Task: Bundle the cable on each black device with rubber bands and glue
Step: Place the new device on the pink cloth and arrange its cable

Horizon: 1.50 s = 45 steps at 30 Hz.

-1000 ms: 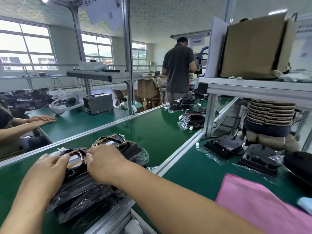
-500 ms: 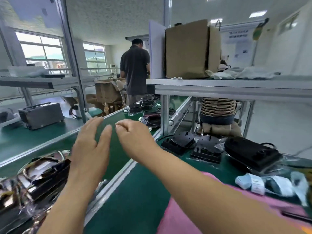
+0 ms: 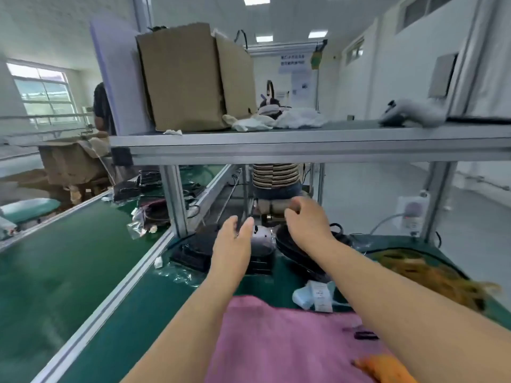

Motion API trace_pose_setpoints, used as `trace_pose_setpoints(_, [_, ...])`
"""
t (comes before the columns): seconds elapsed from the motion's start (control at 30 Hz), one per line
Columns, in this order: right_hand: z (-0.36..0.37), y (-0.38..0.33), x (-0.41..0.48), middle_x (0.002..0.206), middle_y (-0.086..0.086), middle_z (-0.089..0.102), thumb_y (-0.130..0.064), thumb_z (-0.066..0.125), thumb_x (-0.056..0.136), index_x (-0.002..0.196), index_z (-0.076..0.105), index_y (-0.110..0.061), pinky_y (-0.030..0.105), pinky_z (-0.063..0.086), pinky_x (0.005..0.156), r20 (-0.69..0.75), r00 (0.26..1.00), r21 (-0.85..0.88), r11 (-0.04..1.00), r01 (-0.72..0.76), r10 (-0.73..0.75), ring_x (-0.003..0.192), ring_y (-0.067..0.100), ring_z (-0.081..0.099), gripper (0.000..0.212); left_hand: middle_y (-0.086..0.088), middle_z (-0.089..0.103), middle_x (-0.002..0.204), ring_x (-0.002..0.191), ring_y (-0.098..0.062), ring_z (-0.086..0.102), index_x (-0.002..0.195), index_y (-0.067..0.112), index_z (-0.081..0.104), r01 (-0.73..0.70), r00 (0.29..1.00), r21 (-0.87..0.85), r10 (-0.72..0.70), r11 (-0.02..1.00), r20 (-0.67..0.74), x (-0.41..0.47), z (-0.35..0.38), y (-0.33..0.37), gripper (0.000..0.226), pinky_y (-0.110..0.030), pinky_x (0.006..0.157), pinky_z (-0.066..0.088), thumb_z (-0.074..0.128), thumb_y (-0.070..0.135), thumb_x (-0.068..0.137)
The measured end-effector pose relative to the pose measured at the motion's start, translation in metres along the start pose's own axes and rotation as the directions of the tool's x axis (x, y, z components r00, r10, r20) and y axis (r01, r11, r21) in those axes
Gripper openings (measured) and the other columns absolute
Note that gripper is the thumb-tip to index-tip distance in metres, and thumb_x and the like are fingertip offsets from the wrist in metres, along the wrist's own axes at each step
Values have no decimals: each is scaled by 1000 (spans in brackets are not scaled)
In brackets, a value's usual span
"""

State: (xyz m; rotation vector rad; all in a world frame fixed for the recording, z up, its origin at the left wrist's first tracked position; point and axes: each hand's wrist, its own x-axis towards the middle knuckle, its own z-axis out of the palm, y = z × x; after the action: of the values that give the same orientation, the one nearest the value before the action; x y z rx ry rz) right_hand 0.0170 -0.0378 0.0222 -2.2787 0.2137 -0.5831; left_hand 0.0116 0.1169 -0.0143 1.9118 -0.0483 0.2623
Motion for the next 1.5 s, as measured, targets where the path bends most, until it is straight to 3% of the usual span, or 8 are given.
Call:
trace_pose_setpoints(0.2, [-29, 87, 38, 139, 17, 46, -28, 60, 89, 136, 45, -1, 47, 43, 104, -144, 913, 10, 923, -385, 383, 126, 37, 47, 56, -9, 47, 146, 125, -33, 50, 143, 17, 41, 457, 871, -268, -365, 848, 330, 10, 85, -3, 61, -45, 102, 42, 52, 53, 95])
trace_pose_setpoints(0.33, [-31, 118, 43, 141, 20, 47, -44, 59, 90, 140, 37, 0, 42, 44, 102, 20, 862, 80, 858, -507, 507, 126, 39, 48, 71, -6, 45, 145, 97, -21, 51, 149, 17, 32, 615, 781, -341, -489, 711, 388, 11, 118, -6, 70, -39, 87, 43, 54, 54, 94])
trace_pose_setpoints(0.47, [-22, 126, 41, 149, 17, 42, -48, 43, 98, 148, 35, -5, 36, 38, 96, 267, 857, 81, 876, -476, 441, 131, 35, 44, 66, -9, 57, 135, 110, -29, 60, 150, 18, 31, 642, 762, -352, -518, 682, 388, 19, 139, -14, 74, -43, 97, 51, 51, 58, 92])
trace_pose_setpoints(0.67, [-27, 112, 31, 108, 22, 63, -24, 46, 97, 113, 62, 0, 31, 42, 76, 271, 924, 0, 960, -281, 271, 86, 24, 52, 33, -9, 51, 143, 123, -36, 55, 150, 28, 30, 542, 836, -404, -425, 737, 346, 20, 138, -23, 55, -56, 102, 46, 49, 38, 99])
trace_pose_setpoints(1.13, [-62, 18, -112, 116, -18, 55, -26, 48, 99, 123, 53, -27, 9, 38, 84, 140, 957, 227, 949, 219, -255, 104, -4, 50, 25, -3, 74, 105, 96, -33, 71, 113, 38, 66, 148, 983, -390, -93, 909, 156, -88, 10, 17, 26, -60, 87, 55, 48, 24, 98])
trace_pose_setpoints(1.27, [-63, 17, -160, 141, -28, 39, -37, 46, 100, 140, 42, -35, 23, 25, 114, 230, 924, 249, 936, 249, -307, 137, -11, 25, 40, 16, 75, 96, 87, -5, 72, 111, 42, 66, 132, 986, -341, -89, 931, 140, -126, -20, 1, 29, -27, 79, 57, 52, 20, 98])
trace_pose_setpoints(1.37, [-54, 28, -192, 121, -60, 9, -40, 45, 102, 143, 35, -44, 4, 6, 106, 301, 914, 236, 949, 207, -274, 121, -37, -4, 43, 29, 69, 103, 98, 12, 62, 103, 52, 61, 127, 986, -186, -105, 974, 126, -154, -37, -11, 33, -12, 81, 46, 56, 21, 97])
trace_pose_setpoints(1.5, [-49, 43, -217, 135, -46, 16, -31, 38, 105, 147, 32, -40, -5, 1, 101, 390, 888, 156, 968, 197, -243, 134, -23, 8, 43, 36, 64, 98, 82, 31, 53, 122, 33, 62, 131, 980, -164, -103, 978, 169, -176, -38, -32, 38, 5, 66, 38, 54, 4, 97])
